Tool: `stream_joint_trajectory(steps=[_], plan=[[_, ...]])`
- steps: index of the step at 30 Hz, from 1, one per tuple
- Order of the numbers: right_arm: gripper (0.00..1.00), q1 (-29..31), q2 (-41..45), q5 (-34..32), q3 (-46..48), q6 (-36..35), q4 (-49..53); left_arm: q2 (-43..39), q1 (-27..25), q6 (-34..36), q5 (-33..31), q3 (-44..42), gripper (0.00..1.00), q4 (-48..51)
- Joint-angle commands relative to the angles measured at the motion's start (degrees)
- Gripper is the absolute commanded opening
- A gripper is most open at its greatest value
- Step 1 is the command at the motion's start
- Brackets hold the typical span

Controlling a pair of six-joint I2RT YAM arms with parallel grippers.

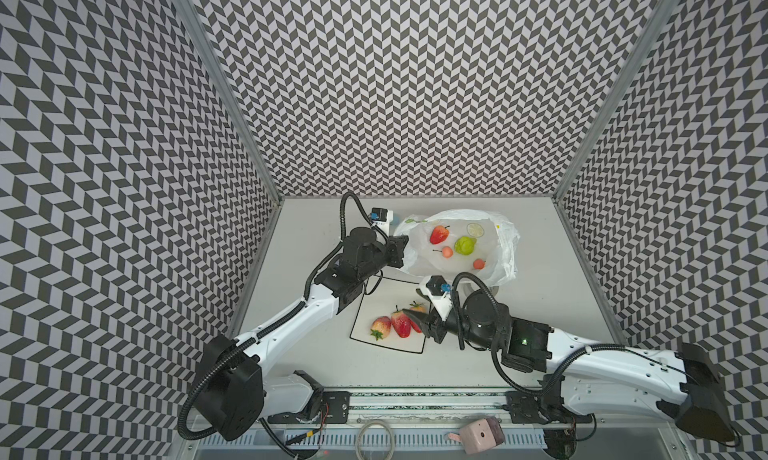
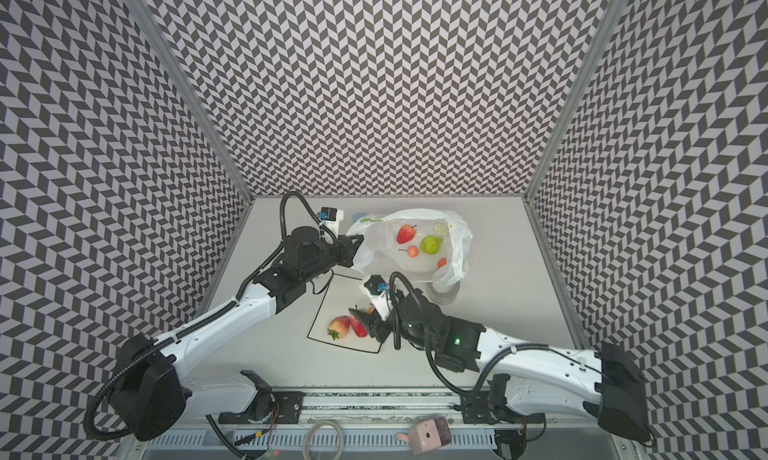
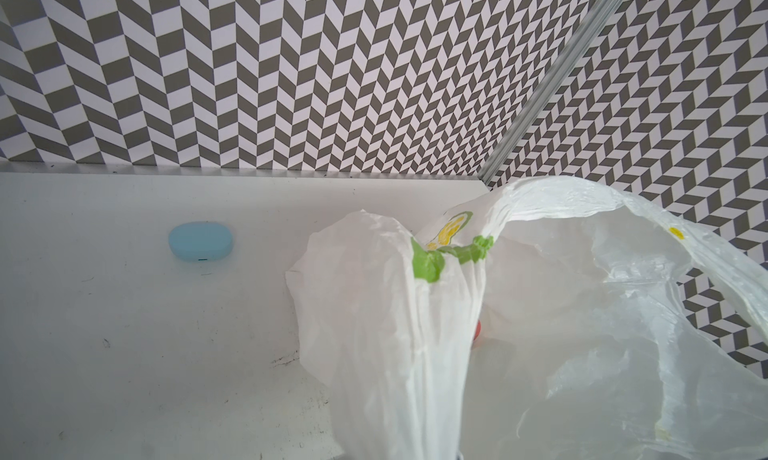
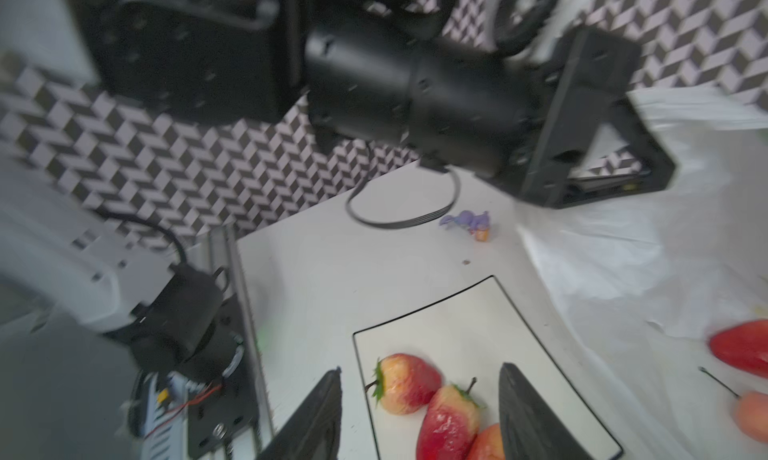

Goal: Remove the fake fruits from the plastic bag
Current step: 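Reach the right gripper back into the bag toward the green pear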

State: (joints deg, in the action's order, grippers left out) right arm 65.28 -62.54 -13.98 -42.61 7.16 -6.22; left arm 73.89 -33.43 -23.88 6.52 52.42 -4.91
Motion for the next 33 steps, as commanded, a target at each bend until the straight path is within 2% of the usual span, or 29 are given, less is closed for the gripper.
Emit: stream_joint_trajectory(steps=[1, 4, 8, 11, 14, 18, 23, 28, 33], plan=[[0.55, -4.93, -3.84, -15.24, -4.49, 15.01, 1.63, -0.41, 0.21, -0.07, -0.46, 1.62, 0.0, -1.16], [0.52, -8.79, -8.4, -17.23, -9.17, 26.13, 6.42, -0.3, 0.21, -0.34, -0.24, 1.63, 0.0, -1.28], [0.52, -11.86, -13.23, -16.29, -11.5, 33.73, 5.18, -0.13, 0.07, -0.38, 0.22, 1.94, 0.0, -1.08], [0.52, -15.32, -18.81, -15.47, -15.07, 40.59, 8.02, -0.07, -0.13, -0.38, 0.35, 1.99, 0.0, -0.81], [0.51, -18.45, -25.45, -15.39, -21.18, 46.66, 12.16, -0.28, -0.23, -0.24, 0.26, 1.98, 0.0, -0.41], [0.57, -22.15, -35.84, -14.86, -29.82, 52.97, 17.86, -0.25, -0.81, 0.1, -0.02, 2.29, 0.0, -0.04], [0.63, -26.72, -43.94, -13.71, -34.18, 56.49, 19.39, -0.33, -2.1, 1.12, -0.6, 2.6, 0.0, 0.6], [0.68, -29.89, -49.04, -12.14, -37.11, 52.87, 16.93, -0.19, -3.3, 3.95, 0.98, 3.14, 0.0, 0.89], [0.73, -32.23, -52.53, -12.13, -38.88, 52.31, 17.23, -0.08, -3.88, 5.15, 2.15, 2.96, 0.0, 0.16]])
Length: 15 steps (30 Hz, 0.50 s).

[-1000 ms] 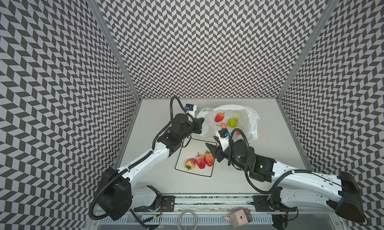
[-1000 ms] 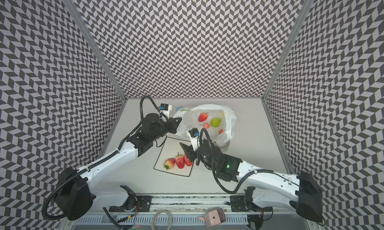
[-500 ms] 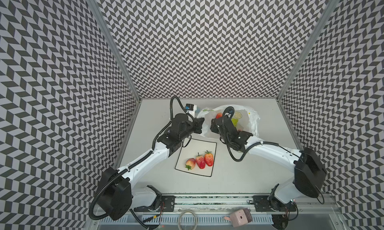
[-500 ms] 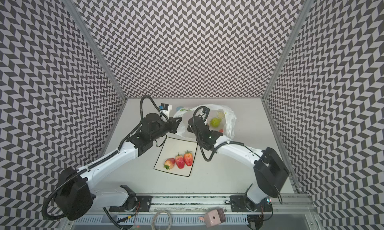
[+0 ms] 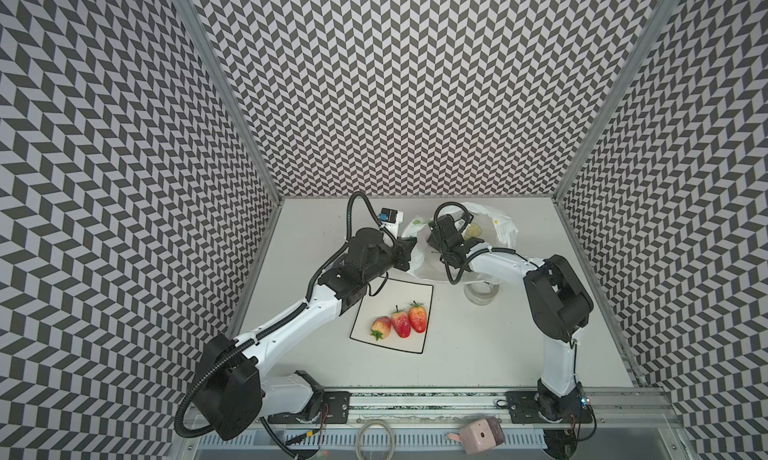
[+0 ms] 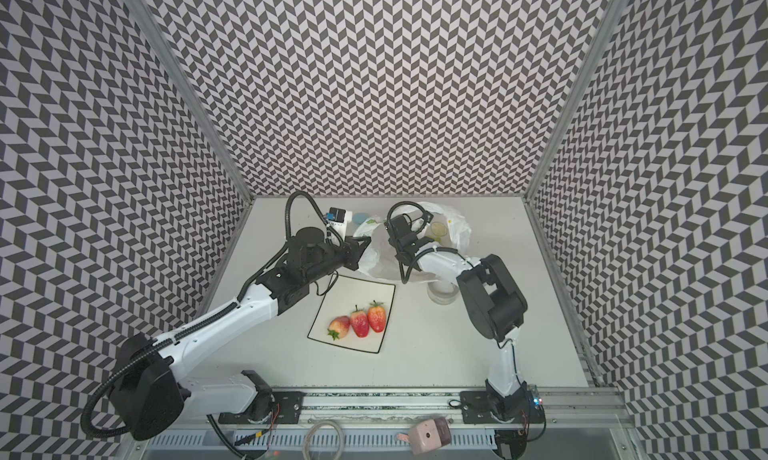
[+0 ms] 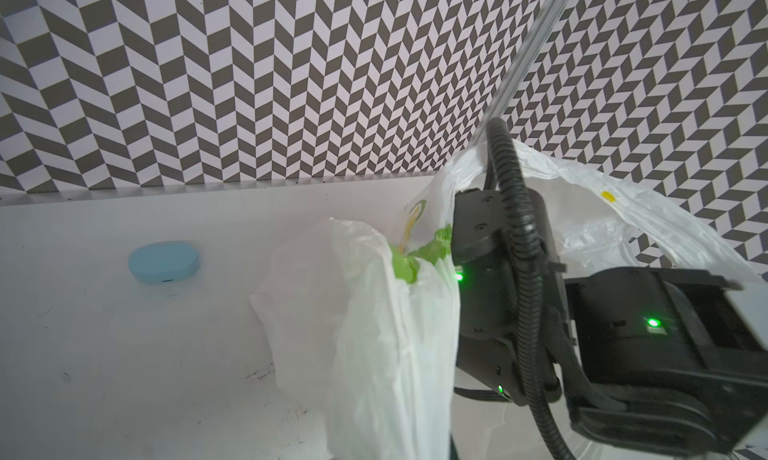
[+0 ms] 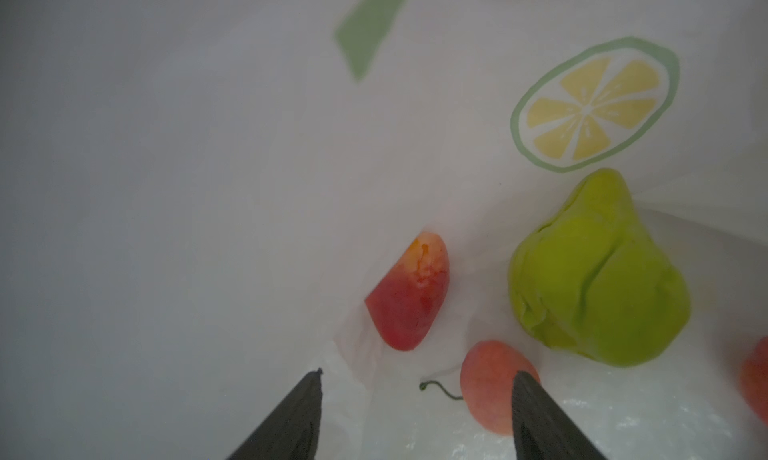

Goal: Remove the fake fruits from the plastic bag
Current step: 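Reach the right gripper back into the bag toward the green pear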

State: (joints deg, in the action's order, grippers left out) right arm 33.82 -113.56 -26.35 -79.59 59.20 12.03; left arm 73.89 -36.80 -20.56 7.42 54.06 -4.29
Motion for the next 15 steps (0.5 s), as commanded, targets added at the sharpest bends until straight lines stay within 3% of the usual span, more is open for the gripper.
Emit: stream_joint_trajectory(steps=[1, 15], plan=[[0.74, -1.14, -2.04, 0.64, -2.08, -0.09, -1.35, 0.01, -0.56, 2.0, 1.61, 1.31, 0.0, -0.6], [0.79, -2.01, -10.1, 5.04, -5.6, -11.63, -11.49, 0.6, -0.7, 2.26, 4.12, 0.69, 0.0, -0.04]])
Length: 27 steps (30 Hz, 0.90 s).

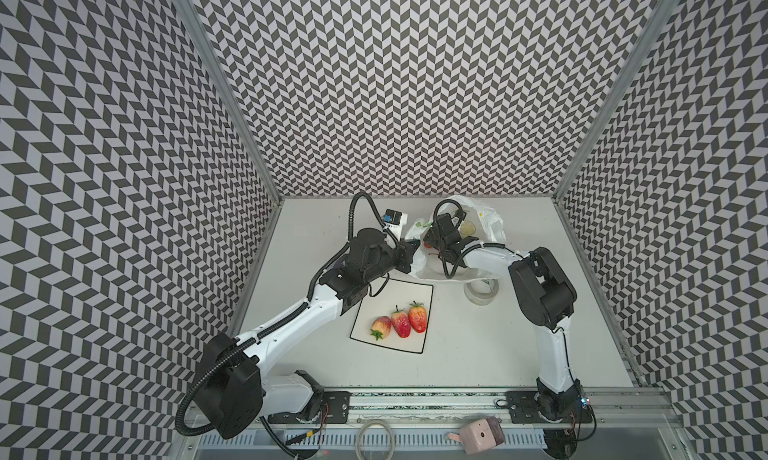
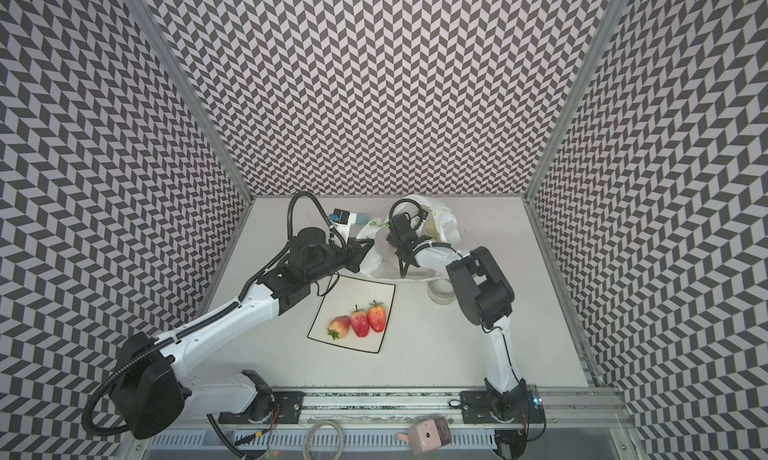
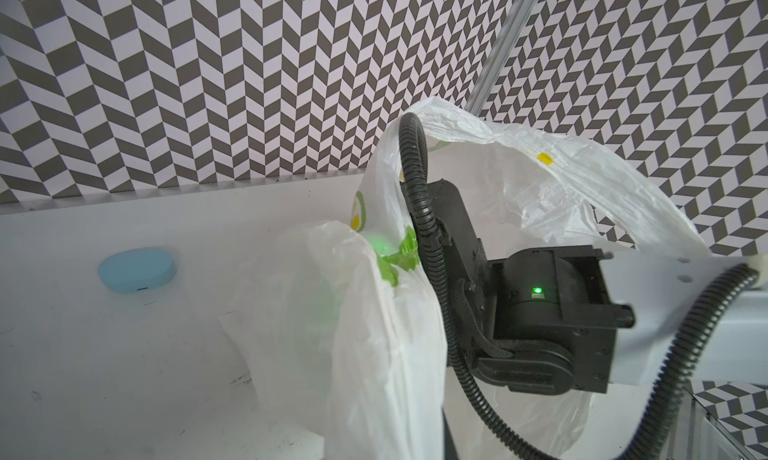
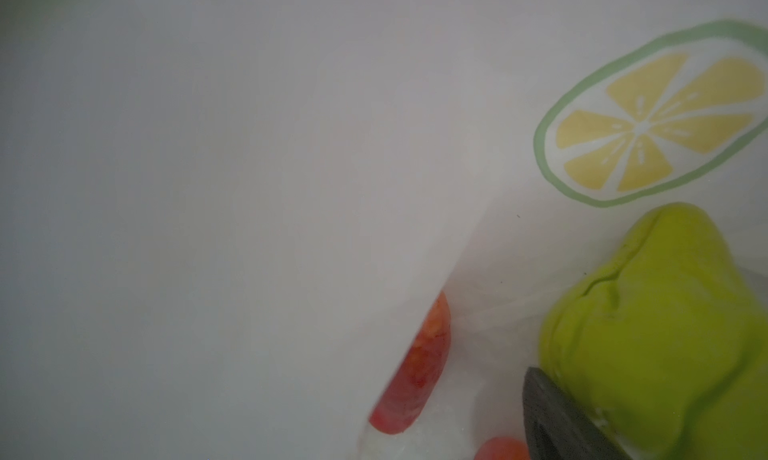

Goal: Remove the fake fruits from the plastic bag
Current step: 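Reach the right gripper back into the bag toward the green pear, then grasp the yellow-red apple inside the bag with the right gripper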

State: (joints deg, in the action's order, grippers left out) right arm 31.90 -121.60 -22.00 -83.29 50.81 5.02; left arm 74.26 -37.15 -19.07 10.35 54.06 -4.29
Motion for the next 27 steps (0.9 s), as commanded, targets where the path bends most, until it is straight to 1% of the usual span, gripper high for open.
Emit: stream_joint_trajectory(steps=[1, 7, 12, 15, 21, 23, 27], plan=[[0.79, -0.08, -2.57, 1.17, -2.26, -4.21, -4.92, 0.32, -0.38, 0.88, 1.23, 0.74, 0.0, 0.15], [0.81, 0.09, -6.74, 2.37, -5.07, -8.23, -5.05, 1.1, -0.38, 1.01, 1.6, 1.79, 0.0, 1.21], [0.79, 0.09, -10.21, 1.57, -10.18, -8.69, 0.6, 0.98, -0.38, 1.21, 1.12, 2.12, 0.0, 2.03], [0.72, 0.14, -10.85, 0.3, -11.78, -8.81, 1.4, 0.35, -0.38, 1.14, 0.23, 1.79, 0.0, 2.23], [0.52, 0.14, -7.75, 1.24, -11.11, -10.77, -0.31, -0.48, -0.38, 0.7, -3.54, 1.22, 0.0, 2.25], [0.47, 0.09, -5.06, 3.11, -9.11, -11.34, -1.37, -0.52, -0.37, 0.7, -5.11, 1.4, 0.0, 2.31], [0.43, 0.27, 1.75, 7.16, -2.32, -11.09, -4.28, -0.94, -0.3, -0.56, -7.4, 0.54, 0.0, 1.23]])
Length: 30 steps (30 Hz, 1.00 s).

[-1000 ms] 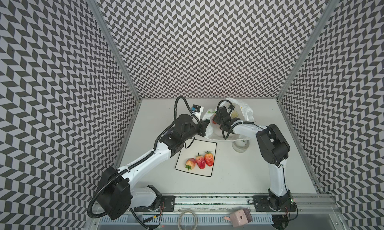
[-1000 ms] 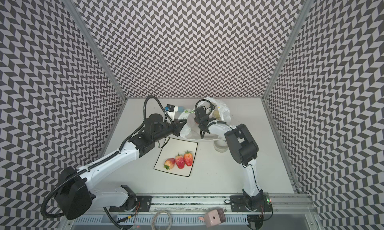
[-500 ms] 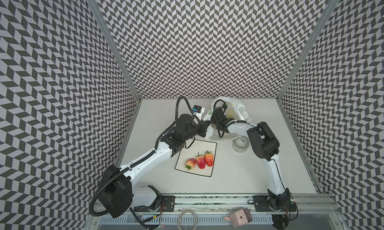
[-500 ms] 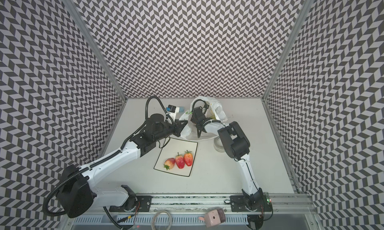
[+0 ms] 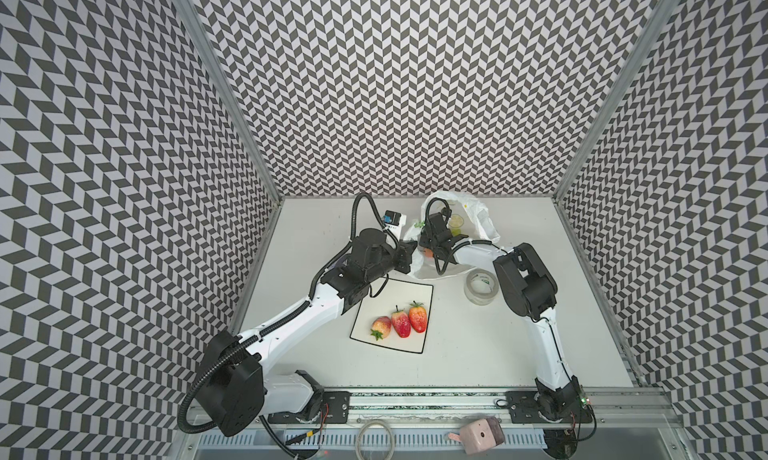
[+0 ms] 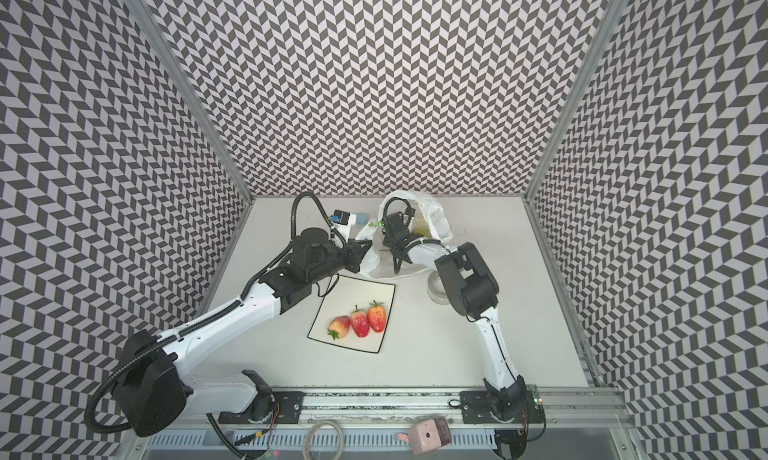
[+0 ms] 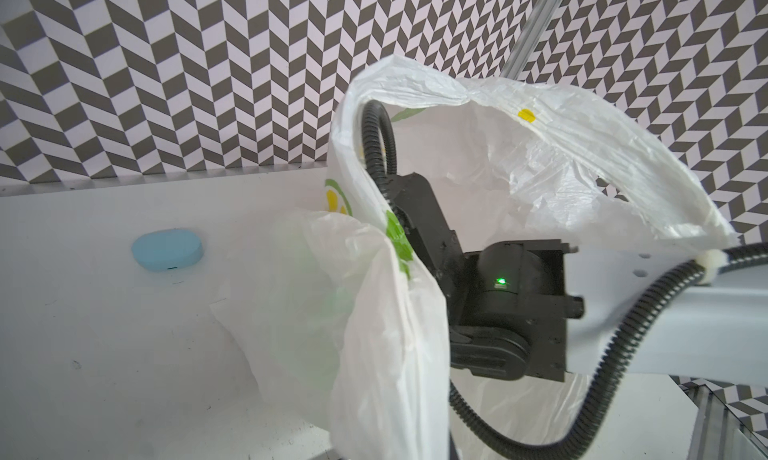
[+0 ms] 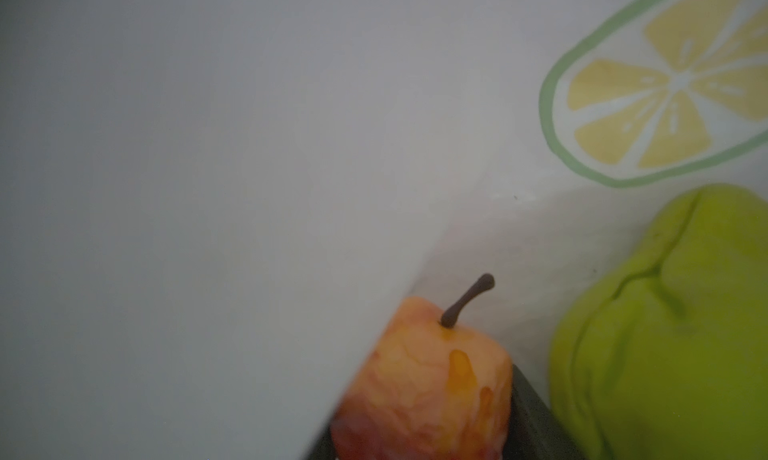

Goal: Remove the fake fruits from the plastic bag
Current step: 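Grasp the yellow-red apple inside the bag with the right gripper, then carry the yellow-red apple out of the bag over the paper sheet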

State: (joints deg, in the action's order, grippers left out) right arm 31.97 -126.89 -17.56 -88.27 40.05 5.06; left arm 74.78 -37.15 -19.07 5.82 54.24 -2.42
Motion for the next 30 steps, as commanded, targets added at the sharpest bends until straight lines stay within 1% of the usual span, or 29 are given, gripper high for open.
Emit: stream_joint_trajectory(steps=[1, 8, 10, 16, 19, 25, 28, 30], plan=[[0.42, 0.44, 9.1, 3.78, 5.21, -0.24, -5.26, -1.57, -0.3, -0.85, -3.16, 0.09, 0.0, -0.96], [0.42, 1.07, 21.96, 10.49, 18.86, -2.05, -9.77, -0.52, 0.22, -1.99, -3.67, 0.15, 0.0, -1.5], [0.42, 1.16, 25.22, 12.34, 21.39, -3.24, -10.11, -0.21, 0.4, -2.24, -3.44, 0.24, 0.0, -1.63], [0.42, 1.87, 35.17, 15.19, 28.23, -7.6, -9.55, 0.17, 0.67, -2.7, -3.5, -0.1, 0.0, -2.49], [0.42, 2.08, 39.72, 18.32, 30.25, -8.73, -8.04, 0.46, 0.98, -2.73, -3.08, -0.19, 0.0, -2.59], [0.42, 3.95, 48.29, 20.88, 31.79, -12.26, -5.81, 1.13, 1.29, -2.56, -1.72, 0.2, 0.0, -2.9], [0.42, 6.62, 51.82, 21.01, 31.58, -15.88, -4.3, 1.07, 1.37, -2.33, -1.29, 0.17, 0.0, -2.92], [0.42, 9.61, 54.34, 20.41, 32.09, -19.39, -3.75, 0.91, 1.54, -2.24, -1.14, 0.11, 0.0, -2.79]])
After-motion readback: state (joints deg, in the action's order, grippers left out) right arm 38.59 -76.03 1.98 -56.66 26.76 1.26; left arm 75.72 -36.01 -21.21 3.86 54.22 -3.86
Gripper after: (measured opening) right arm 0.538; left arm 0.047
